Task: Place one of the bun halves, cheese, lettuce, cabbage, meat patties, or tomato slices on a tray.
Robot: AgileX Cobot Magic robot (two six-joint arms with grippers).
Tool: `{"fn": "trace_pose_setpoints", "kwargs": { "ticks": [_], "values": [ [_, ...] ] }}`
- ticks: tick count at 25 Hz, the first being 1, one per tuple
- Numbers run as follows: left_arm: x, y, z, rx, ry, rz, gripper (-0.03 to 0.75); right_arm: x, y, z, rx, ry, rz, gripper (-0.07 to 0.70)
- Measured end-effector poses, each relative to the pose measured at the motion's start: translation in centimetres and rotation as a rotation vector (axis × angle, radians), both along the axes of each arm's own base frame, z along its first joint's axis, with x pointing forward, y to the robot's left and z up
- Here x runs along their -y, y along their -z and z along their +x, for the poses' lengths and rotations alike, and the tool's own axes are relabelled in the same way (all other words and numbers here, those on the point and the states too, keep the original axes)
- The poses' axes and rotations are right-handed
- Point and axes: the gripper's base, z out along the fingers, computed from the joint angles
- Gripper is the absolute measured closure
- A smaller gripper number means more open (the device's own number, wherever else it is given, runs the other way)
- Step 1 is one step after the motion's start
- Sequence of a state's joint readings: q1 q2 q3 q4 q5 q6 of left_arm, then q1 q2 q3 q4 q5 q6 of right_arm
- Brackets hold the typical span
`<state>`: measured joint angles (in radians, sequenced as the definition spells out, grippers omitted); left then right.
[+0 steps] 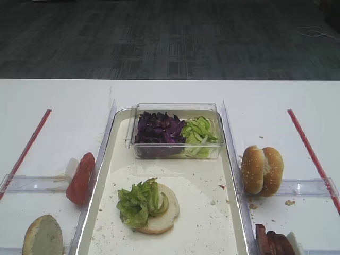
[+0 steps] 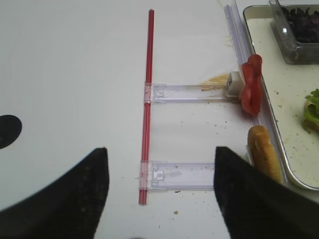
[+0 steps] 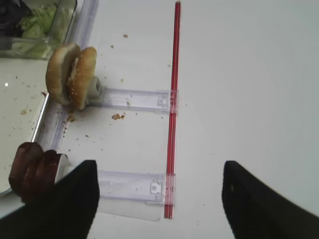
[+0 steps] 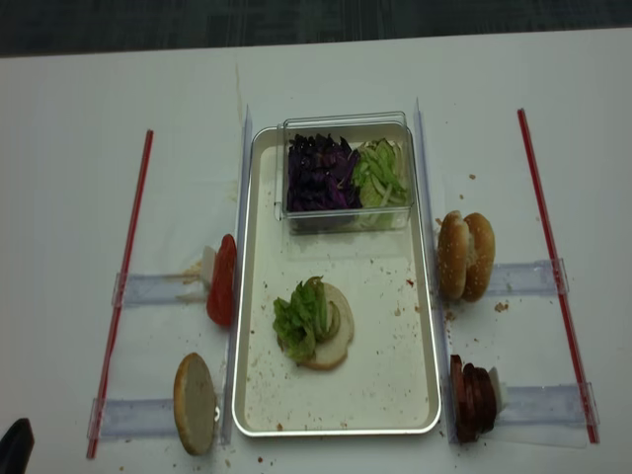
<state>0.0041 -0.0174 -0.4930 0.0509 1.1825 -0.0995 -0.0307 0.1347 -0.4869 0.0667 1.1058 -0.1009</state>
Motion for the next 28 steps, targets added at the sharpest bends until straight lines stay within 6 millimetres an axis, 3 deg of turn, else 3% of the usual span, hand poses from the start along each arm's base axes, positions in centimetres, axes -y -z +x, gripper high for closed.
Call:
{"fn": "trace_pose_setpoints", "kwargs": {
  "ticks": [7,28],
  "values": [
    [0.0,0.0,0.0,0.000,0.000,0.000,0.263,-0.1,0.0,-2.2,0.138,0.001,-0.006,0.078],
    [0.0,0.0,0.0,0.000,0.000,0.000,0.263,0.0,0.0,-2.2,0.137,0.001,-0.008,0.077]
  ]
}}
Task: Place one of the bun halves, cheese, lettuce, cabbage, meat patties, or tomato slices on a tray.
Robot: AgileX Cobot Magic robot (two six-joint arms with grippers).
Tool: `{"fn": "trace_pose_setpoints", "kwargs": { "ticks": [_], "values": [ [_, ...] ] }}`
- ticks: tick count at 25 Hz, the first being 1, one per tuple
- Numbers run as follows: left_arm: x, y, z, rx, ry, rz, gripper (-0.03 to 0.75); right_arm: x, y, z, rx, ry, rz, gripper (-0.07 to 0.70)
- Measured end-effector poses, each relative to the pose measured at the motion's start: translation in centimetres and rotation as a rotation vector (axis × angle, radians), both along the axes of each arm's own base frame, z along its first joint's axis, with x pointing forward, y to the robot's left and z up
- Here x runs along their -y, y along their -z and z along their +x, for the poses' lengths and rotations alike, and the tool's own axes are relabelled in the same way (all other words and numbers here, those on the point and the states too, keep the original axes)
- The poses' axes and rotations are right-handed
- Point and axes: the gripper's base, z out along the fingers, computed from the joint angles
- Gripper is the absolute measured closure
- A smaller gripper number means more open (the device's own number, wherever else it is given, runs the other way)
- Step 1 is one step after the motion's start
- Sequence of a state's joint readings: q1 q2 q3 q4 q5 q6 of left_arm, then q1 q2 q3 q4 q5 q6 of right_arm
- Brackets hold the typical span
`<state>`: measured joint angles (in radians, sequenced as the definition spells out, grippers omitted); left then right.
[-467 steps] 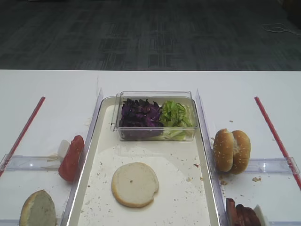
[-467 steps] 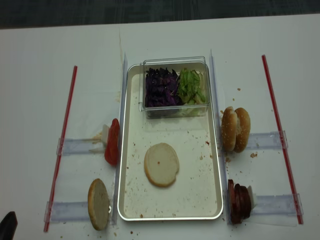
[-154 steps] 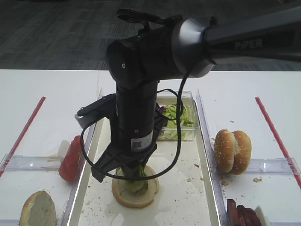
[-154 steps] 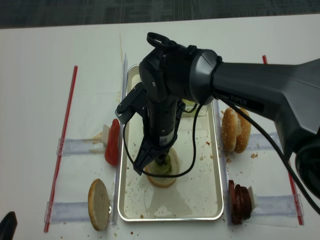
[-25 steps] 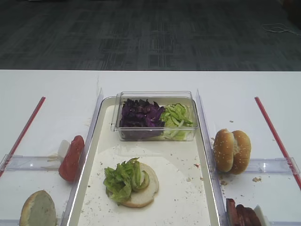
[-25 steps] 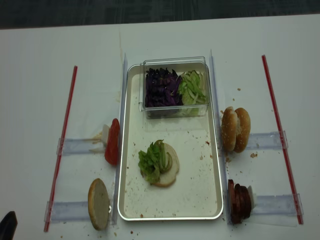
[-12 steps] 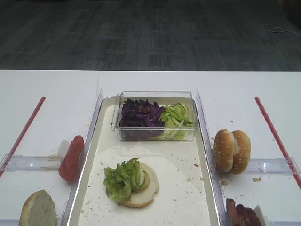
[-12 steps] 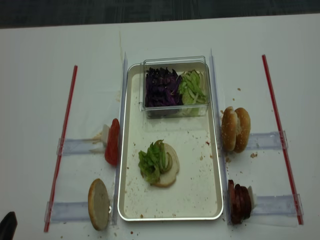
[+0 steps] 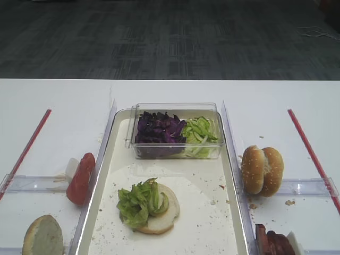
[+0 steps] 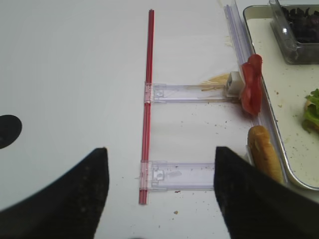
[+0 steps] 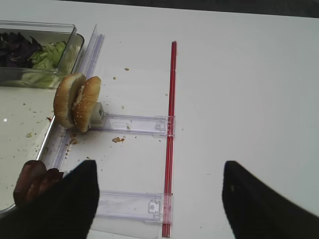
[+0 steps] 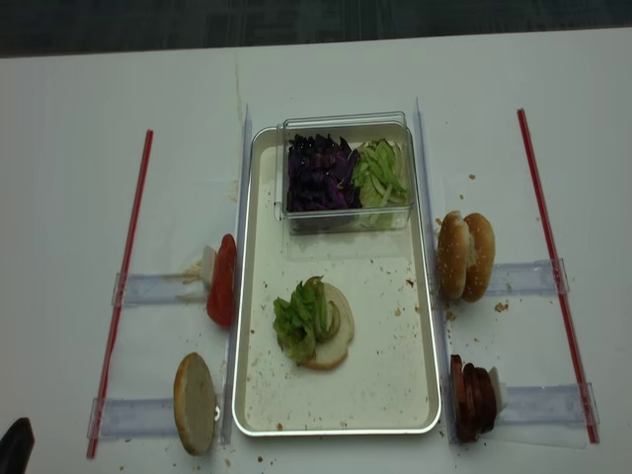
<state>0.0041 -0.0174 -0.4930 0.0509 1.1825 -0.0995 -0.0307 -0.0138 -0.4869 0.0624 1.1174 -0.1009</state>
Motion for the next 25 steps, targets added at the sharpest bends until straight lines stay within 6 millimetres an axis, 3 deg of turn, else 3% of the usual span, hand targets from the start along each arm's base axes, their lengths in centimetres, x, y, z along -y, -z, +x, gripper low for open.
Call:
{"fn": "trace_pose_setpoints", "kwargs": {
  "ticks": [25],
  "values": [
    [0.00,0.00,0.00,0.000,0.000,0.000,0.263,0.00,0.00,0.00,0.000,-0.001,-0.002,0.076]
  ]
}}
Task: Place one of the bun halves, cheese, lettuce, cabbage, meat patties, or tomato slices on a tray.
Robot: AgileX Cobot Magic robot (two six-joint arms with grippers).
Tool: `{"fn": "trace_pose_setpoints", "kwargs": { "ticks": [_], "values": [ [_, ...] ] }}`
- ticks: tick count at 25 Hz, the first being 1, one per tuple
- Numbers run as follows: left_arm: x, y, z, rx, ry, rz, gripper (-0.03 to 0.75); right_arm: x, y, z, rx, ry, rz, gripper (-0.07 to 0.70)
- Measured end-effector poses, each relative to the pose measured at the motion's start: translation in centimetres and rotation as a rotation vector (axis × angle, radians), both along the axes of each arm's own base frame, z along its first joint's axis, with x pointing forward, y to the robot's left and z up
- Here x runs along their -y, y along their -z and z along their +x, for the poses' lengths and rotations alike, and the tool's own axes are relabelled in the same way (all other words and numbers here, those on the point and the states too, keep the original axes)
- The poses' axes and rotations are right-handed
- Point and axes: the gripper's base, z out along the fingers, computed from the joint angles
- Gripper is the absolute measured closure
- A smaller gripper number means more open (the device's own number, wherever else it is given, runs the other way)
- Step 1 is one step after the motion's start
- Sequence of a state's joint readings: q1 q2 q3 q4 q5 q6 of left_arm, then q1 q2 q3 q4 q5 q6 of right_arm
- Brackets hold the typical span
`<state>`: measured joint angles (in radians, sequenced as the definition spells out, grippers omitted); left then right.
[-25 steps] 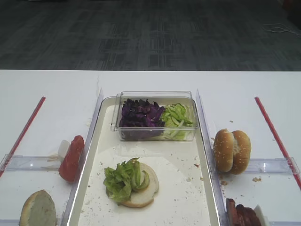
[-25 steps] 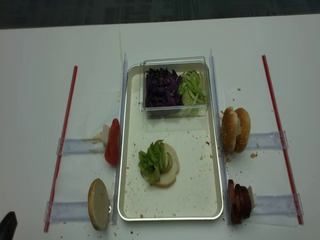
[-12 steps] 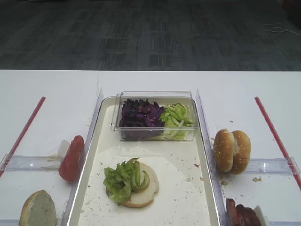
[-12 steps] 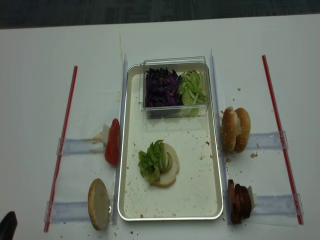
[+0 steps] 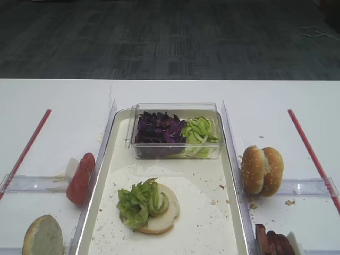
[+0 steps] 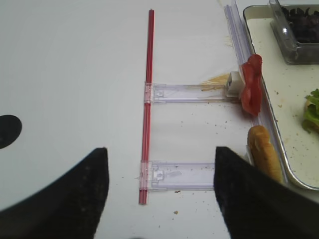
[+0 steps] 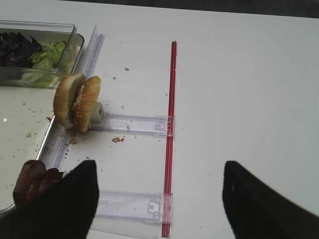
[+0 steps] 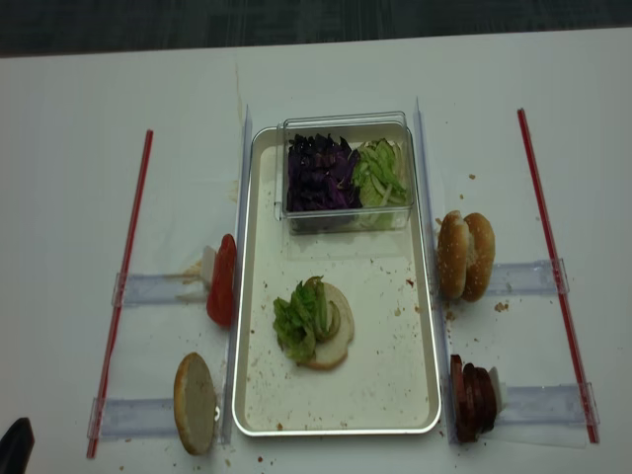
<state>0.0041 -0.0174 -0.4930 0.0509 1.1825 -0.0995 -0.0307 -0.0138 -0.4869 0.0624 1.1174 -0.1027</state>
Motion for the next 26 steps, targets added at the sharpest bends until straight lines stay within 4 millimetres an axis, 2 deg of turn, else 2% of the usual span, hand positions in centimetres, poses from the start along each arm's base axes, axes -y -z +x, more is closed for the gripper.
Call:
{"fn": "trace_pose_setpoints", "kwargs": {
  "ticks": [26],
  "values": [
    [0.00,0.00,0.00,0.000,0.000,0.000,0.263,0.00,0.02,-0.01,-0.002,-0.001,-0.001,0.076]
  ]
}}
